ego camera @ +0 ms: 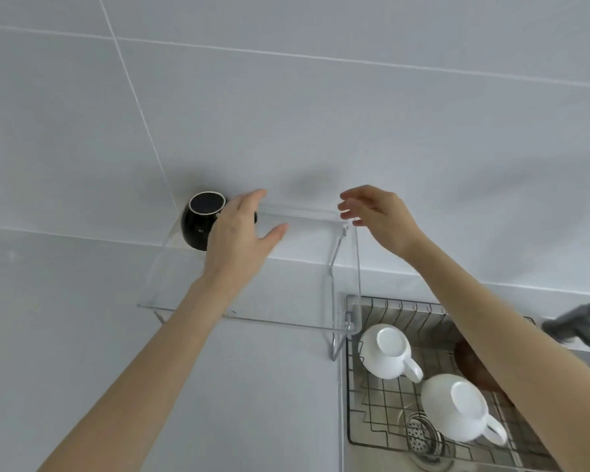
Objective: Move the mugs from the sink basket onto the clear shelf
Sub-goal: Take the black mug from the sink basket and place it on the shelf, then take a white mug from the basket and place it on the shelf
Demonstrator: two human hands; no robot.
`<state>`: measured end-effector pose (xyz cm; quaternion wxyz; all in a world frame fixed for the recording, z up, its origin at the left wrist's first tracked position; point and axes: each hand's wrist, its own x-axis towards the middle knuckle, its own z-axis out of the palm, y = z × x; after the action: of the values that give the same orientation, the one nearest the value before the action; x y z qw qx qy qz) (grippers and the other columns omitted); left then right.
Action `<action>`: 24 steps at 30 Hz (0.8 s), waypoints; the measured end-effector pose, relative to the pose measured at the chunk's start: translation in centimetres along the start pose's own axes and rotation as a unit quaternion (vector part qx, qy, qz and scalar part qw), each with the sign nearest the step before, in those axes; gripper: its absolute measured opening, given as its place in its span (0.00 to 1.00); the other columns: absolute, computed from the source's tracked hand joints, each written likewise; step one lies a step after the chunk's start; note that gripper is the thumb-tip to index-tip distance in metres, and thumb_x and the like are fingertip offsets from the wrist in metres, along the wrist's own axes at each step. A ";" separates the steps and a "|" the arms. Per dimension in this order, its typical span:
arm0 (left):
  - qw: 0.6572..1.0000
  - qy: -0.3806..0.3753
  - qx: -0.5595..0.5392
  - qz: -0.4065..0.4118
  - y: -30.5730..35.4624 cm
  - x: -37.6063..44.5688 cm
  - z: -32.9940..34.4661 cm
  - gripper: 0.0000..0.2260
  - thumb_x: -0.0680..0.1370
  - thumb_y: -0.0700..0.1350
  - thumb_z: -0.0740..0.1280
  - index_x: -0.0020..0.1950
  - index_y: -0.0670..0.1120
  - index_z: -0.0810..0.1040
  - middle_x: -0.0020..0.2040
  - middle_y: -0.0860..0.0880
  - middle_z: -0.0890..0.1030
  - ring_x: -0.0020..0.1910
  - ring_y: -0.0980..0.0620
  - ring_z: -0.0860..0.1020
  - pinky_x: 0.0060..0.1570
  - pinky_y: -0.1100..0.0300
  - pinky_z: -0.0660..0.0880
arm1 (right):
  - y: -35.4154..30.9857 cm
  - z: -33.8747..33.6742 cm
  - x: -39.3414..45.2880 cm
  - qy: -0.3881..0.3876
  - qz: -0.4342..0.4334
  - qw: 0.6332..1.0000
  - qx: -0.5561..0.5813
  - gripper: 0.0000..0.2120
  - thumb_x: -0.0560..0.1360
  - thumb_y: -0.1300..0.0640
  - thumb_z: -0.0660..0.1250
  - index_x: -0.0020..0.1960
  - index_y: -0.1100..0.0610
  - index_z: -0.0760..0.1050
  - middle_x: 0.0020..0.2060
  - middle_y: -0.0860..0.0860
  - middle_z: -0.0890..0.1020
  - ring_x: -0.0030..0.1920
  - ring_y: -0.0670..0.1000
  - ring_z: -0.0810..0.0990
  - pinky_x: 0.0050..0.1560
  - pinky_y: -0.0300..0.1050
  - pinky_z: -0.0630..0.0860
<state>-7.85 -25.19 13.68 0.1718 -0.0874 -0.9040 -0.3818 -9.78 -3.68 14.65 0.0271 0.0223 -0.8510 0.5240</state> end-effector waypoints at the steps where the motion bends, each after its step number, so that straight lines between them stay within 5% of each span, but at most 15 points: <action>1: 1.000 -0.020 -0.014 0.018 1.4 -0.7 0.9 0.23 0.71 0.47 0.71 0.64 0.42 0.71 0.59 0.42 0.77 0.57 0.43 0.75 0.59 0.54 0.69 | 0.5 -1.4 -1.2 0.015 0.007 1.000 0.004 0.07 0.76 0.61 0.60 0.51 0.55 0.75 0.45 0.53 0.82 0.44 0.50 0.81 0.51 0.46 0.76; 7: 0.974 -0.194 -0.072 0.095 7.0 -5.8 7.9 0.19 0.71 0.48 0.71 0.60 0.45 0.75 0.56 0.46 0.80 0.55 0.50 0.77 0.57 0.54 0.74 | 5.0 -7.5 -8.6 0.064 0.086 0.994 -0.011 0.09 0.74 0.63 0.63 0.44 0.51 0.76 0.40 0.51 0.82 0.43 0.52 0.82 0.50 0.48 0.78; 11: 0.959 -0.256 -0.086 0.088 8.6 -8.3 12.3 0.21 0.71 0.47 0.71 0.62 0.45 0.74 0.58 0.47 0.79 0.57 0.51 0.76 0.58 0.57 0.73 | 9.1 -9.1 -12.8 0.063 0.143 0.987 -0.032 0.08 0.72 0.64 0.65 0.43 0.51 0.77 0.44 0.59 0.83 0.46 0.61 0.81 0.54 0.57 0.78; 17: 0.909 -0.415 -0.005 0.038 7.6 -10.2 18.8 0.29 0.69 0.41 0.72 0.67 0.44 0.67 0.64 0.44 0.72 0.63 0.45 0.71 0.63 0.55 0.67 | 15.4 -8.2 -14.8 0.025 0.209 0.974 -0.088 0.08 0.71 0.62 0.67 0.50 0.58 0.79 0.43 0.54 0.84 0.45 0.50 0.80 0.56 0.47 0.76; 20: 0.892 -0.451 0.042 0.004 5.9 -10.7 21.2 0.30 0.69 0.38 0.71 0.68 0.43 0.65 0.65 0.44 0.70 0.64 0.45 0.70 0.61 0.55 0.66 | 17.8 -6.8 -14.4 -0.012 0.230 0.968 -0.102 0.10 0.70 0.63 0.67 0.51 0.60 0.78 0.49 0.56 0.84 0.49 0.51 0.80 0.54 0.41 0.74; 24: 0.891 -0.447 0.075 -0.024 4.4 -11.2 23.5 0.32 0.69 0.36 0.70 0.70 0.43 0.62 0.67 0.44 0.68 0.65 0.45 0.68 0.63 0.53 0.67 | 20.8 -5.3 -14.0 -0.049 0.245 0.958 -0.138 0.08 0.70 0.63 0.65 0.47 0.63 0.78 0.47 0.60 0.84 0.50 0.58 0.80 0.54 0.52 0.78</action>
<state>-1.97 -5.58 -2.89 -0.2534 -0.2137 -0.9130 -0.2377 2.93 10.50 -2.44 -0.1410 -0.1649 -0.8948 0.3903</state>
